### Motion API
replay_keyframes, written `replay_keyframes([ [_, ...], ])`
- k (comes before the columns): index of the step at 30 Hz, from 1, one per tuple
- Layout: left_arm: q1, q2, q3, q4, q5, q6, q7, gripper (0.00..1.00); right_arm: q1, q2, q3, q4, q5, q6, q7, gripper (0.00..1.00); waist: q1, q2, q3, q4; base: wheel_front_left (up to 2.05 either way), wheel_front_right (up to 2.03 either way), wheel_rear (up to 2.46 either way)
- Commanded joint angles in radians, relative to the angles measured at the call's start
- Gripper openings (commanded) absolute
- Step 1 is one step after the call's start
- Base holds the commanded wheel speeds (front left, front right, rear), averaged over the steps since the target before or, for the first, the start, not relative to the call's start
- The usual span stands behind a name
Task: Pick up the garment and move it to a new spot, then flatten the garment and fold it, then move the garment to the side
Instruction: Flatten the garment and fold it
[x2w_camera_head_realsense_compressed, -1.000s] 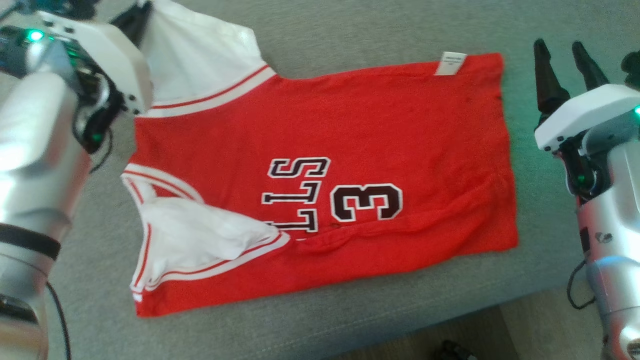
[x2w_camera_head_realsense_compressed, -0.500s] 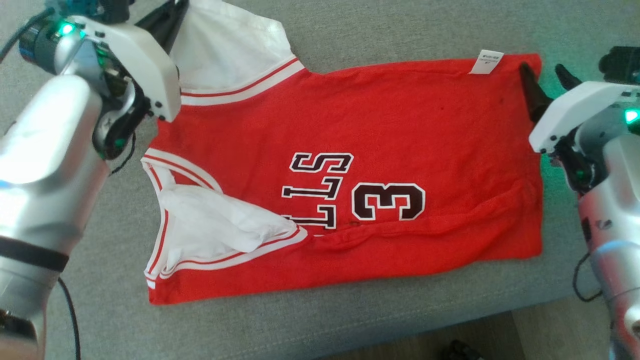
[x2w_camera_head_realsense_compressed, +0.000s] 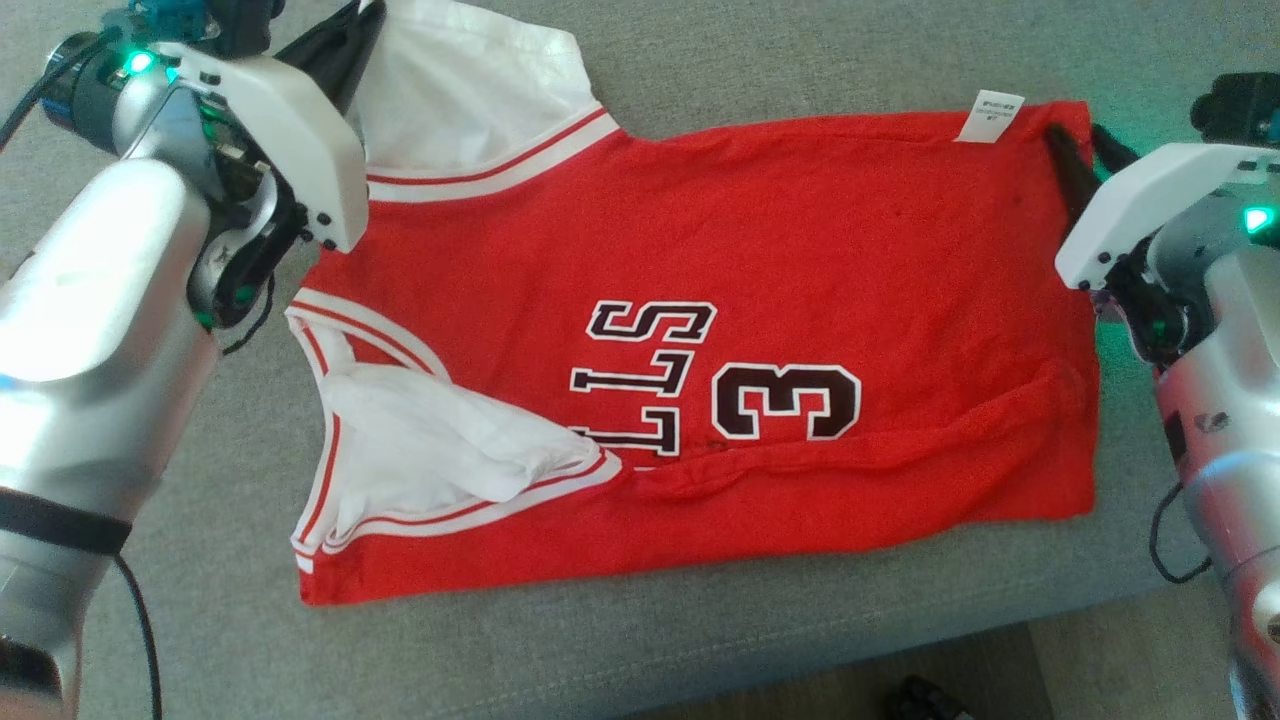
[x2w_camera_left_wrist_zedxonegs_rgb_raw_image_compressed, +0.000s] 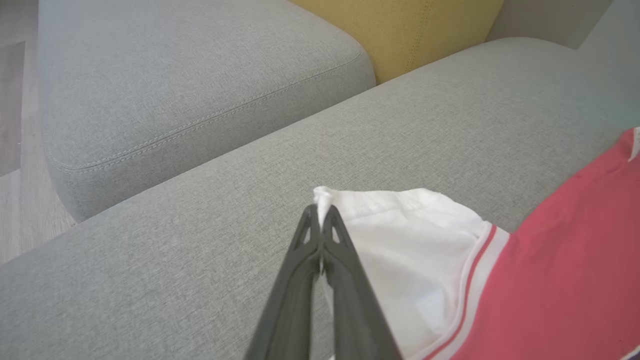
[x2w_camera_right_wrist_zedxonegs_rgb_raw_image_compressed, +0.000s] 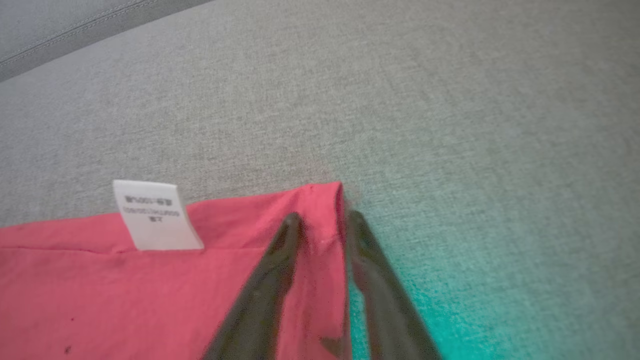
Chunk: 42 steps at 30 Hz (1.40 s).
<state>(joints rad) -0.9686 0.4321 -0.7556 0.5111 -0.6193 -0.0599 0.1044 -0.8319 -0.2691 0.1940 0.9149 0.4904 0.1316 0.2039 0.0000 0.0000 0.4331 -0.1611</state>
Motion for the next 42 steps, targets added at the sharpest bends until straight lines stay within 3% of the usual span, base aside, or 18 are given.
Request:
replay_keyframes([
  [1,-0.031,0.044,0.042,-0.031,-0.004,0.010,0.003,0.00,-0.012,-0.015,0.023,-0.018,0.008,-0.001,-0.005,0.00,0.0000,0.0000,0.000,-0.001,0.00,0.00,0.00],
  [13,-0.088,0.042,0.091,0.002,-0.001,0.061,-0.081,0.00,-0.100,-0.047,0.017,0.035,0.003,-0.001,-0.186,0.00,0.0000,0.0000,0.017,0.006,0.00,0.00,0.00],
  [19,-0.167,-0.001,0.125,0.062,0.007,0.094,-0.173,0.00,-0.166,-0.046,-0.011,0.081,-0.008,-0.001,-0.313,0.00,0.0000,0.0000,0.032,0.019,0.00,0.00,0.00],
  [22,-0.168,-0.030,0.115,0.088,0.003,0.081,-0.200,0.00,-0.169,-0.034,-0.008,0.104,-0.012,-0.001,-0.361,0.00,0.0000,0.0000,0.034,0.031,0.00,0.00,0.00],
  [30,-0.129,-0.038,0.083,0.131,0.011,0.047,-0.241,0.00,-0.144,-0.042,0.024,0.125,0.011,-0.001,-0.411,0.00,0.0000,0.0000,0.015,0.048,0.00,0.00,0.00],
  [38,-0.021,-0.016,0.050,0.086,0.006,0.019,-0.272,0.00,-0.054,-0.073,0.072,0.119,0.068,-0.001,-0.403,0.00,0.0000,0.0000,-0.074,0.054,0.00,0.00,0.00],
  [42,0.073,0.012,0.026,0.006,0.001,0.030,-0.253,0.00,0.015,-0.098,0.100,0.096,0.107,-0.001,-0.369,0.00,0.0000,0.0000,-0.131,0.060,0.00,0.00,0.00],
])
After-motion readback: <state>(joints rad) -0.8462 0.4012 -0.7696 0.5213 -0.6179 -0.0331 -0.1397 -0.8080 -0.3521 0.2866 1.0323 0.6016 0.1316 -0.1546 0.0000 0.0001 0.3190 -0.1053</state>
